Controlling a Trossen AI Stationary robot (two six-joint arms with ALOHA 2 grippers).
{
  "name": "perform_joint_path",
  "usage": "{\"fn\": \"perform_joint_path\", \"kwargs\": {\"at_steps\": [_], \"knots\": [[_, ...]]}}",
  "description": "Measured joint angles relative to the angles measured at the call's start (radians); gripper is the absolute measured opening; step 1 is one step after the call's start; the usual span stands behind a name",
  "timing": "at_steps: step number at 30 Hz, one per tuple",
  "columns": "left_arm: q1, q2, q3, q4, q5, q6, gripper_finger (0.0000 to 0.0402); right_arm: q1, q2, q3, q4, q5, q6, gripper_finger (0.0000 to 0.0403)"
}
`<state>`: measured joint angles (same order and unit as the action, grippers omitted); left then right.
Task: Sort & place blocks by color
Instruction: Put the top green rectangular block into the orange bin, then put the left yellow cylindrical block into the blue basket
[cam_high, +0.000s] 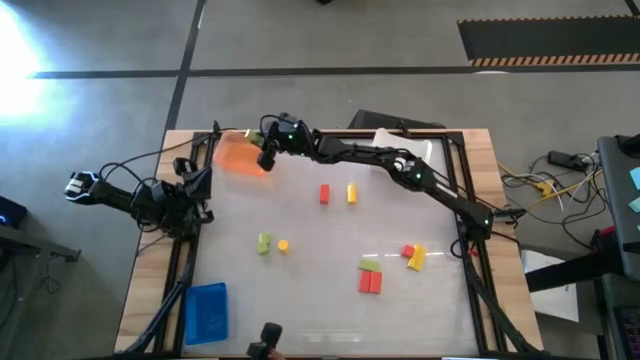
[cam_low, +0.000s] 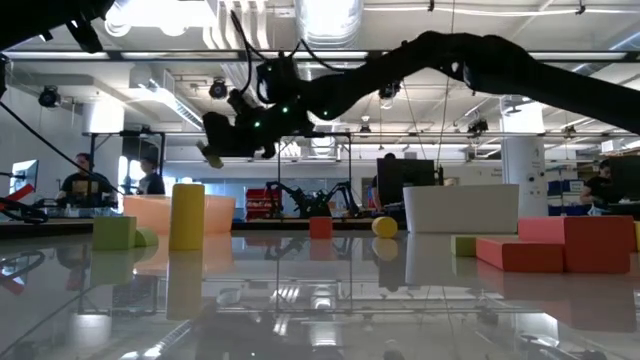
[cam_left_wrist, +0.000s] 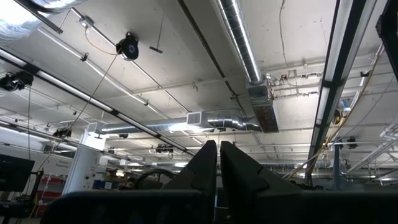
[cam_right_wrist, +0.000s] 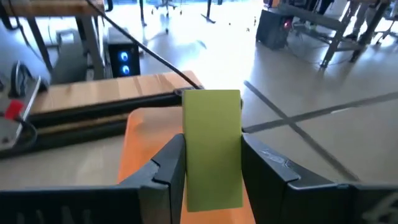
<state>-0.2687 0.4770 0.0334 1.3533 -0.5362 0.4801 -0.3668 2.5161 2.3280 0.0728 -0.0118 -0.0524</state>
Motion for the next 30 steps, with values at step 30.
{"fn": "perform_joint_path", "kwargs": {"at_steps": [30], "knots": [[0.0, 0.0, 0.0, 0.0, 0.0, -0.002, 0.0006, 0.0, 0.082, 0.006, 0.049, -0.088, 0.105, 0.0179]]}}
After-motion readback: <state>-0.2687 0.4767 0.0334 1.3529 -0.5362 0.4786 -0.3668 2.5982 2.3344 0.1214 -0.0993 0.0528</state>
